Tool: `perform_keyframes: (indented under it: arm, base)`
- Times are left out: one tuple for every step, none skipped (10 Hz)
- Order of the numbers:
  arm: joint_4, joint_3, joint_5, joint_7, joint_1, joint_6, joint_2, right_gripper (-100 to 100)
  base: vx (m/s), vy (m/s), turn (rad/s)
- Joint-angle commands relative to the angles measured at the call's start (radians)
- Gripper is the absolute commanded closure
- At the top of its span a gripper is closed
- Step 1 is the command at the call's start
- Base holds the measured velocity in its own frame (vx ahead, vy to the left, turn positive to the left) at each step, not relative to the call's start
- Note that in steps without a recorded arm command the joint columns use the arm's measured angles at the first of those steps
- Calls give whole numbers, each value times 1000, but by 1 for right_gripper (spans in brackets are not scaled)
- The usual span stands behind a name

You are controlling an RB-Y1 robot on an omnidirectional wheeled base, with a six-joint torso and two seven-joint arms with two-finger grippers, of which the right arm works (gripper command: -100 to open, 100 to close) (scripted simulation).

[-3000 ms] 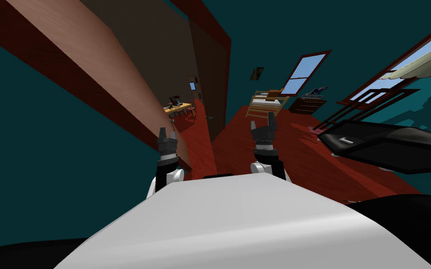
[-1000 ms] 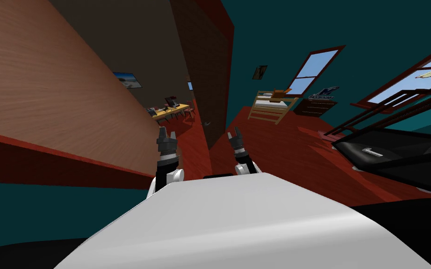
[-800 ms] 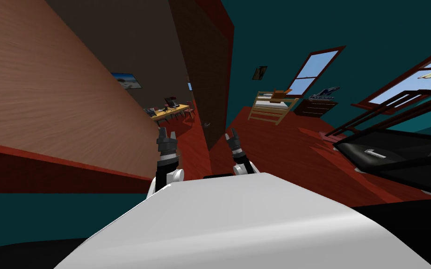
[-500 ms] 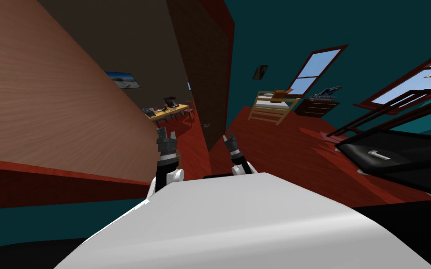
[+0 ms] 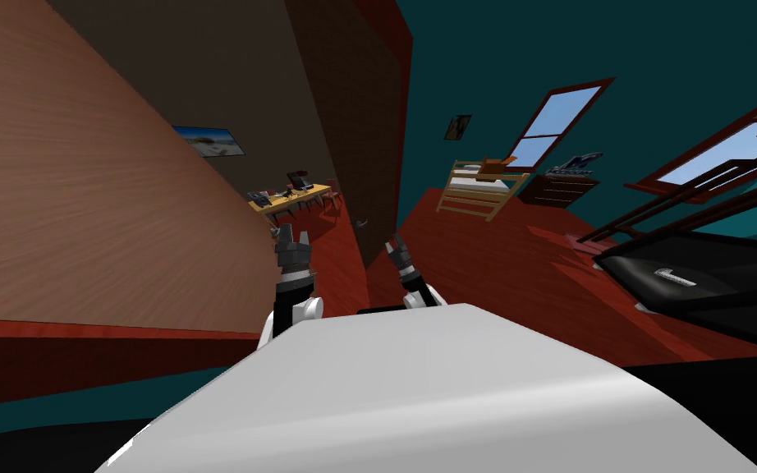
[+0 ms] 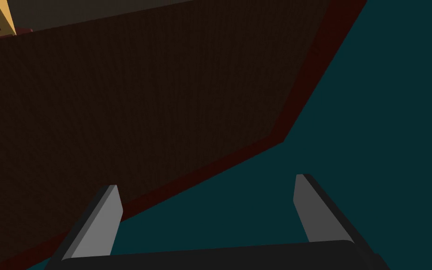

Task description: Push the door open

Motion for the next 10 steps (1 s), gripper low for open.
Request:
perform_keyframes:
  arm:
    - [31,18,-2,-2,-12,-10,-7,-100]
    - [51,30,-3,-2,-20,-16,-9,-100]
    - [90,54,-5,-2,-36,-26,-14,-100]
    - [109,66,-6,-2,-44,-31,-17,-100]
    - [128,78,-7,-2,-52,-37,-19,-100]
    - [148,90,-8,-2,-60,-42,-21,-100]
    - [167,101,-9,-2,-68,-47,-24,-100]
    - [187,113,-10,-2,-76,-52,-26,-100]
    - [206,125,-11,-2,-84,-58,-28,-100]
    - [226,137,-12,-2,-92,-63,-31,-100]
  base:
    - [97,-26,2]
    - [99,-29,0]
    - [127,-24,2]
    - [150,-17,1]
    - [129,-25,0]
    - [122,-31,-1]
    - [109,-23,3]
    - [98,-16,0]
    - [98,-20,-1]
    - [92,-27,1]
